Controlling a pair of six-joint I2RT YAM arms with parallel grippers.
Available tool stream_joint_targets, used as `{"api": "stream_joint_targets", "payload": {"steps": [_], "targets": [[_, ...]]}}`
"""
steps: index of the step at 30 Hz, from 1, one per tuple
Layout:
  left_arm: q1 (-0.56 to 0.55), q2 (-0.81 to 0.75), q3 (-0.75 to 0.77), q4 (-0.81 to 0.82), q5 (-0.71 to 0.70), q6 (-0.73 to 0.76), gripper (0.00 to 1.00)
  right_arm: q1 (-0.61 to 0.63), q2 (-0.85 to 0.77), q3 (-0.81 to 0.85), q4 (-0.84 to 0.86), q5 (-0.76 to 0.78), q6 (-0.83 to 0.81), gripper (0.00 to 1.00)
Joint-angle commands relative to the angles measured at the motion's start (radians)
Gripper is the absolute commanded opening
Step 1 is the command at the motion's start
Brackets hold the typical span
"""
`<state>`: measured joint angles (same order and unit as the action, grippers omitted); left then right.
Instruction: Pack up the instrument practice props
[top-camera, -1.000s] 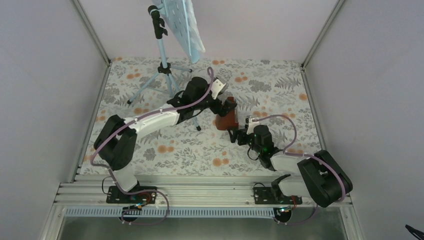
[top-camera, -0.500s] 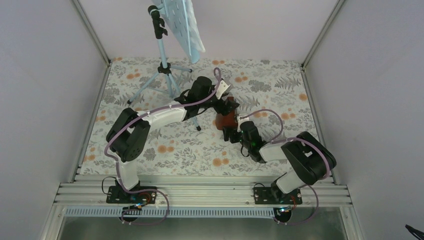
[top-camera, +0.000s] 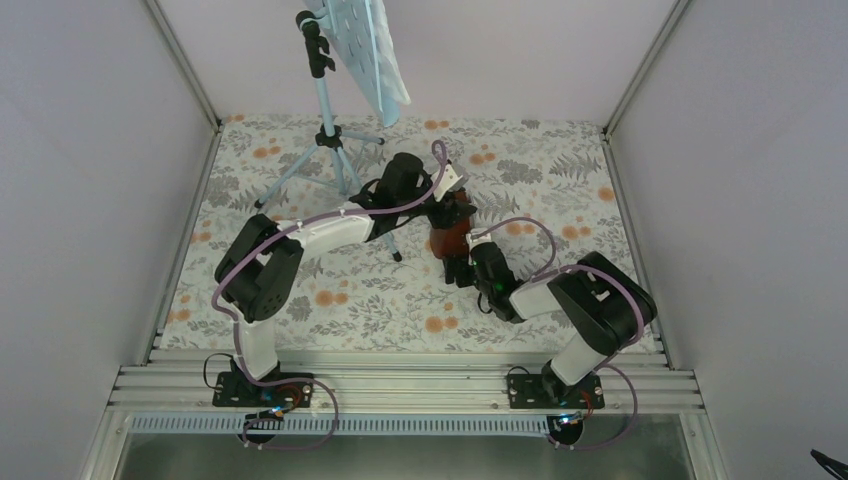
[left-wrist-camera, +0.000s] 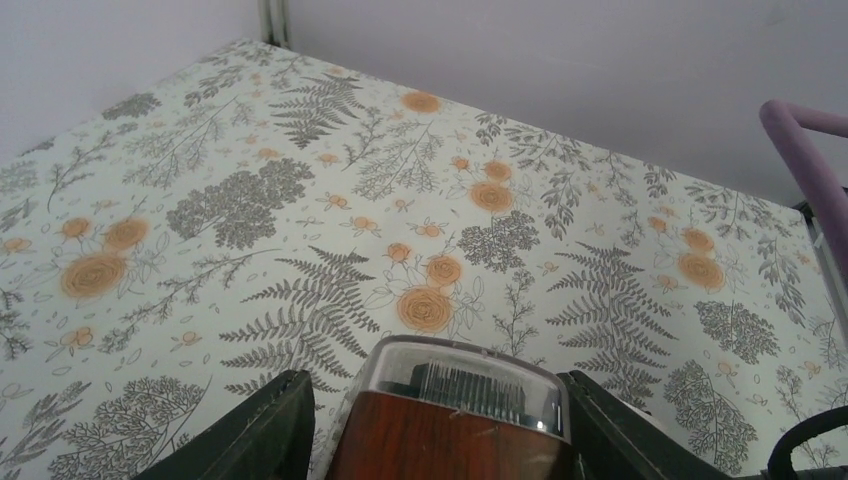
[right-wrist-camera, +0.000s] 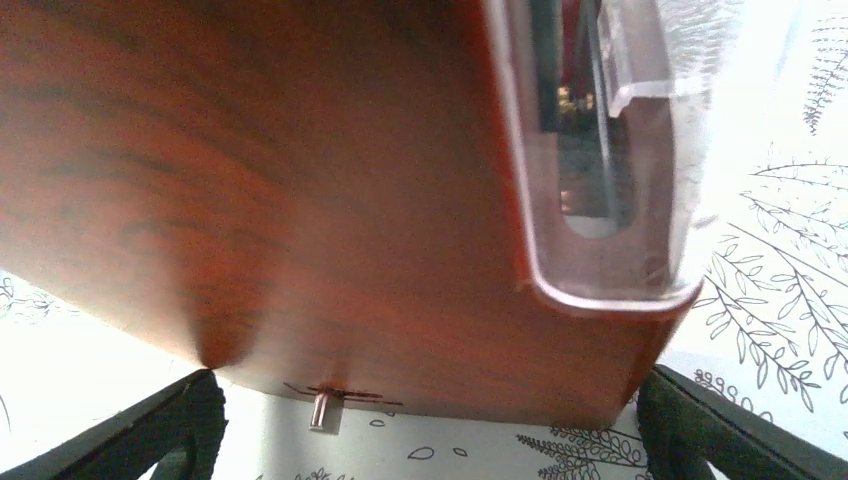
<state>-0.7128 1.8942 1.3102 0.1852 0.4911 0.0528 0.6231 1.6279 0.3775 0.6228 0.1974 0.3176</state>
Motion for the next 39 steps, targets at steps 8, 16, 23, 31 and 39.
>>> {"api": "stream_joint_targets", "payload": {"steps": [8,16,23,31,39], "targets": [[0.011,0.040,0.023,-0.133,0.213,0.137,0.46,0.012,0.005,0.020,-0.037,-0.025,-0.026,0.97],[0.033,0.015,0.040,-0.359,0.262,0.261,0.41,0.021,-0.174,-0.044,-0.157,-0.090,0.067,1.00],[0.035,0.012,0.066,-0.491,0.322,0.324,0.38,0.110,-0.218,-0.078,-0.181,-0.053,0.061,1.00],[0.035,0.013,0.093,-0.553,0.325,0.352,0.38,0.172,-0.132,-0.083,-0.160,0.097,0.119,1.00],[0.035,0.022,0.106,-0.581,0.335,0.370,0.37,0.174,-0.088,-0.080,-0.101,0.172,0.103,1.00]]}}
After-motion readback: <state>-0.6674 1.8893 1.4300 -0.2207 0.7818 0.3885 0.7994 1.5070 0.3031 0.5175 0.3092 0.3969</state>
